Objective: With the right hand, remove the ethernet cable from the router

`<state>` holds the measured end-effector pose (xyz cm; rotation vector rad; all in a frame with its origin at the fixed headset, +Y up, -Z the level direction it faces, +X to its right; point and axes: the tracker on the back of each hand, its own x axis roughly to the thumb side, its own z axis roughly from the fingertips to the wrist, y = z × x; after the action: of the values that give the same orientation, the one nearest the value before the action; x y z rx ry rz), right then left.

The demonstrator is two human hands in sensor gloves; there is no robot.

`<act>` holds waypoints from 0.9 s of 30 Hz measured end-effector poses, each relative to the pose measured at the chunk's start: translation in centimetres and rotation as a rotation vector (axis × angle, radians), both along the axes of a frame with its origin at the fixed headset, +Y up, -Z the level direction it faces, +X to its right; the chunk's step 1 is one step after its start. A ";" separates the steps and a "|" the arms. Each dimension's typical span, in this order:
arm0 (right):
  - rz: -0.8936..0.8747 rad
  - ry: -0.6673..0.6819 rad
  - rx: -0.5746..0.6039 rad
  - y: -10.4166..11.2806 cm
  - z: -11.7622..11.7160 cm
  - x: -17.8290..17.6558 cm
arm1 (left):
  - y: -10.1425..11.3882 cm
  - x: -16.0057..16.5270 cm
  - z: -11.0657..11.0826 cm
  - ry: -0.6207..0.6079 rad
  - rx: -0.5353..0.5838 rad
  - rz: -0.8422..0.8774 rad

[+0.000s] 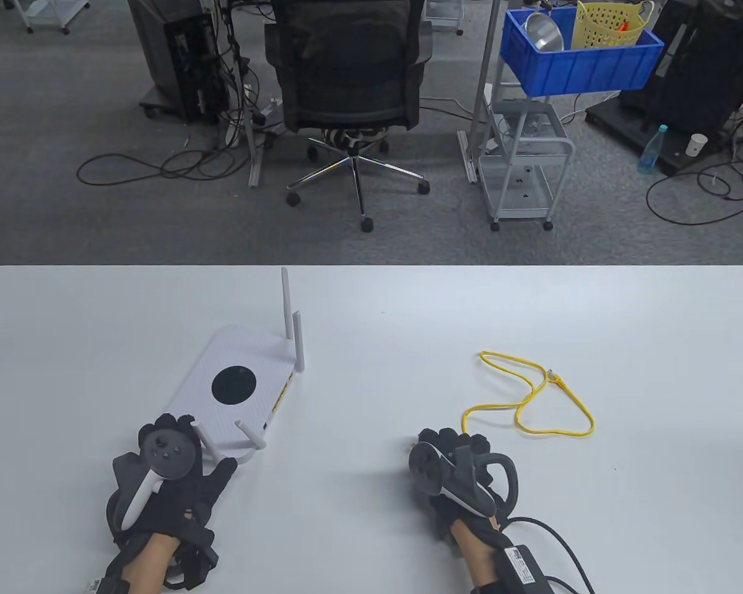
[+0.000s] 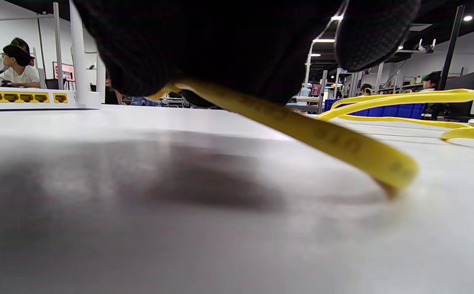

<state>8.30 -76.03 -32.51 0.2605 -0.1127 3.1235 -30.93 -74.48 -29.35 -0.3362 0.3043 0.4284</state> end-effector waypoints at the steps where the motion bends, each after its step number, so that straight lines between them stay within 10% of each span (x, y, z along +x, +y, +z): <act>1: 0.003 0.000 -0.004 -0.1 0.0 0.0 | 0.0 0.0 0.0 0.000 0.000 0.000; 27: -0.071 -0.002 -0.017 2.0 0.5 0.4 | -0.1 0.2 0.1 -0.011 -0.007 -0.001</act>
<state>8.71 -74.08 -31.98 0.2477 -0.0927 3.0527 -30.76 -74.56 -29.26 -0.3448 0.2954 0.4241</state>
